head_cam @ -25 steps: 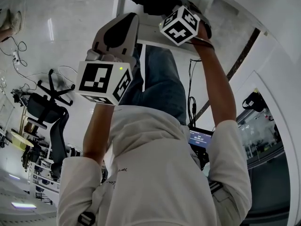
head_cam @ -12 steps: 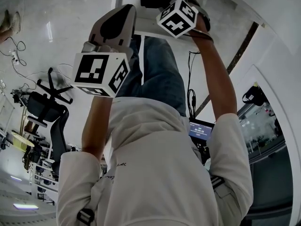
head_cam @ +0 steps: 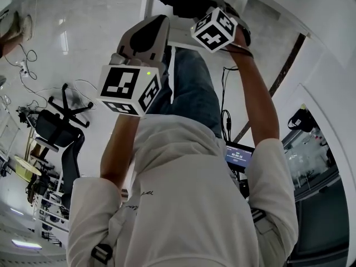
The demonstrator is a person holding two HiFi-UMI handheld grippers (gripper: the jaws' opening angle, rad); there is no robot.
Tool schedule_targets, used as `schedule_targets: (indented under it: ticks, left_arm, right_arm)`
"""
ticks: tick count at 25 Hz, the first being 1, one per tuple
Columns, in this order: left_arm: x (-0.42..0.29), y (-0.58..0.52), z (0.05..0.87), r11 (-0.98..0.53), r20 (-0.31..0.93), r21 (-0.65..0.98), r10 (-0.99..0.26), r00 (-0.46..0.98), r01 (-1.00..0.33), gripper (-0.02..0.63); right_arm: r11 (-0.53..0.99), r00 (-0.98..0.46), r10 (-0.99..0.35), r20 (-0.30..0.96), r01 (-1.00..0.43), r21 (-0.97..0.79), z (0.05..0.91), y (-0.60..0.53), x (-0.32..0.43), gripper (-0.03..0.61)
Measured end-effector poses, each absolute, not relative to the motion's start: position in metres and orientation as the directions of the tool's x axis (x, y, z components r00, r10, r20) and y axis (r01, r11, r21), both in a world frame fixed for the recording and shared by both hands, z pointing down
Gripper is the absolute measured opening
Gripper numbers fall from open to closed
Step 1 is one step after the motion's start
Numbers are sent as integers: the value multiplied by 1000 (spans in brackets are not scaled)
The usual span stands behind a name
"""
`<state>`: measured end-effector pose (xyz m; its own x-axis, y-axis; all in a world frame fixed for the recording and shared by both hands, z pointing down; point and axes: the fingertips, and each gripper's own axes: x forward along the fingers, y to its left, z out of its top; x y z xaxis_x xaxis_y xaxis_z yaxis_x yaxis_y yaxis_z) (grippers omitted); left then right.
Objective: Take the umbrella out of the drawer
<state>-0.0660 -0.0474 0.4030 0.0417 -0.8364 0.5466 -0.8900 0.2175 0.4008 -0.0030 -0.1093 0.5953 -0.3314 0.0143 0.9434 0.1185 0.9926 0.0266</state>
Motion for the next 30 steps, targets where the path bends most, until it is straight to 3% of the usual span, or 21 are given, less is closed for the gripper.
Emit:
schedule_targets:
  ticks: [30]
  left_arm:
    - [-83,-46,367,194,519,367,-854,27,-910,17]
  right_arm:
    - [998,-374,-34,927,34,51,545,-109,2,244]
